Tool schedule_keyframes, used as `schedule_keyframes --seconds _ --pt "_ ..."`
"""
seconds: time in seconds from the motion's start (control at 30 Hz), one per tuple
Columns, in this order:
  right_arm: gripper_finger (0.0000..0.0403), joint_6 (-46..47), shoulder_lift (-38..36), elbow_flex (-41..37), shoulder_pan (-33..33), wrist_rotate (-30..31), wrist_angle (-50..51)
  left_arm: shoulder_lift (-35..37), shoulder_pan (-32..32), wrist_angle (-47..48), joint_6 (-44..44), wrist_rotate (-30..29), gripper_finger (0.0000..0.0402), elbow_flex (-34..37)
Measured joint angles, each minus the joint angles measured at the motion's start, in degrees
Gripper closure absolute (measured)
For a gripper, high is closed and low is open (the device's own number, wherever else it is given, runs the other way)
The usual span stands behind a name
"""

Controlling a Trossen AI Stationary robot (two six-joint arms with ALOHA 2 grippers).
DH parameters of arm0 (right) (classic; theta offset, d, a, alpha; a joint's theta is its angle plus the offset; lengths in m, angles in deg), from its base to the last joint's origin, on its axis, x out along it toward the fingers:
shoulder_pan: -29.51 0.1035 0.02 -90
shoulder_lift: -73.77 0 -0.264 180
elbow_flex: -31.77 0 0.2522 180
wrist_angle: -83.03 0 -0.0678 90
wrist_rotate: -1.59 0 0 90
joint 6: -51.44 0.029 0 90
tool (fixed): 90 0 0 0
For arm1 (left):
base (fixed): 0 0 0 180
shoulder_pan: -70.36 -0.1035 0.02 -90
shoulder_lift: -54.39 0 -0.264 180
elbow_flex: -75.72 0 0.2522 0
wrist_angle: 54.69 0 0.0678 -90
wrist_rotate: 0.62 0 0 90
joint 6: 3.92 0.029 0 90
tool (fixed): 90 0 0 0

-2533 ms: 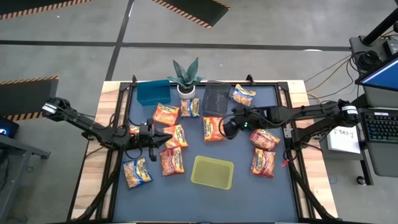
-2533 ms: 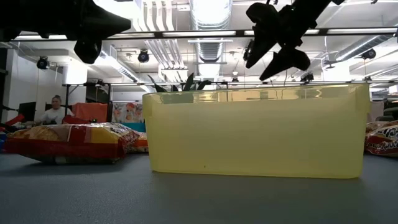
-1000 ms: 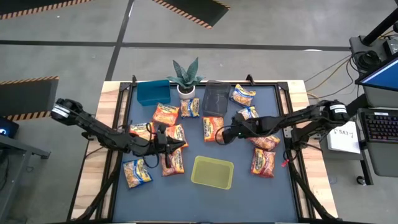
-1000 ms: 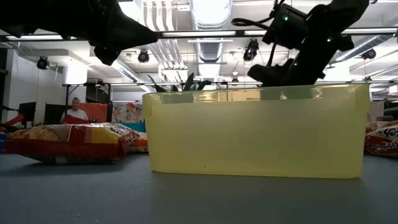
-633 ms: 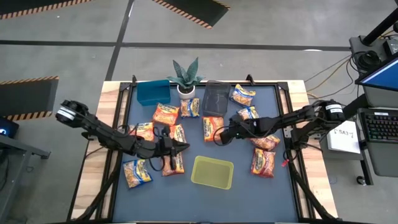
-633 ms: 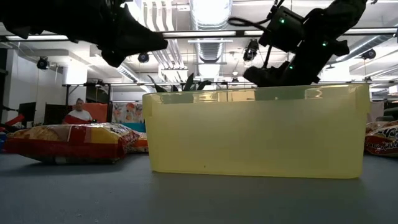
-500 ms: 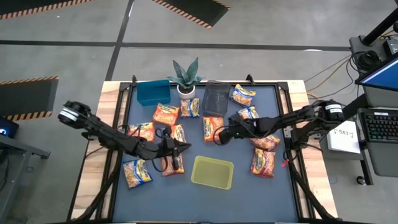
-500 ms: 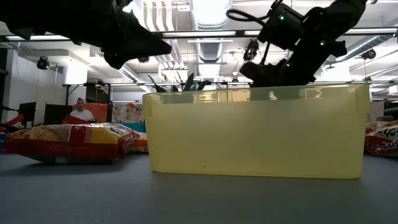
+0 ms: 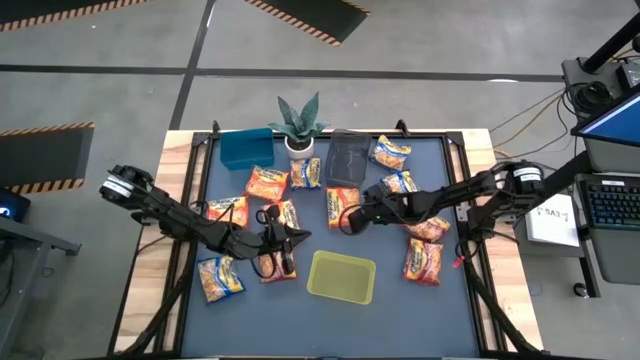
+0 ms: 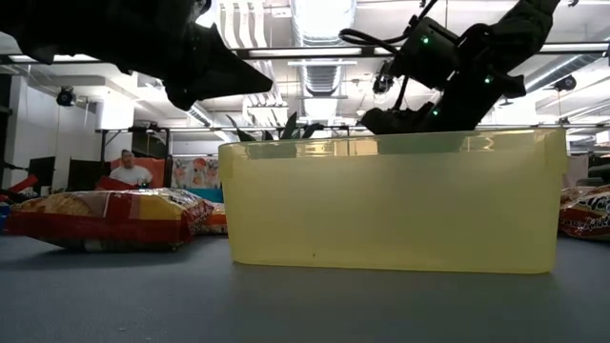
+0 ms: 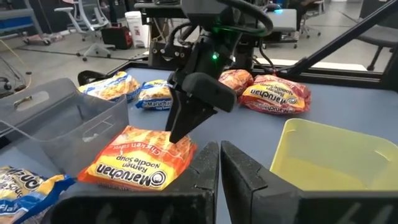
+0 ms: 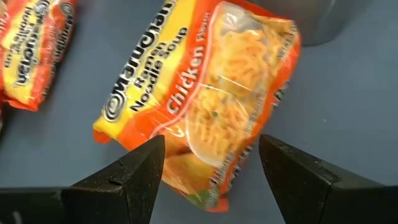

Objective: Sort Maruchan noodles
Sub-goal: Put the orange bag into the black bin

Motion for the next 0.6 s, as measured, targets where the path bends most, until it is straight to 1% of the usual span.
schedule_keyframes --seconds 0.5,0.6 --pt "0.0154 -2.0 0.3 0.0 0.0 0.1 0.6 0.0 -0.3 -0.6 -0.6 -0.1 0.0402 0.0" --pt "0.0154 -2.3 0.3 0.0 0.0 1.5 0.6 0.0 -0.4 -1.0 -0.6 -0.1 0.0402 0.0"
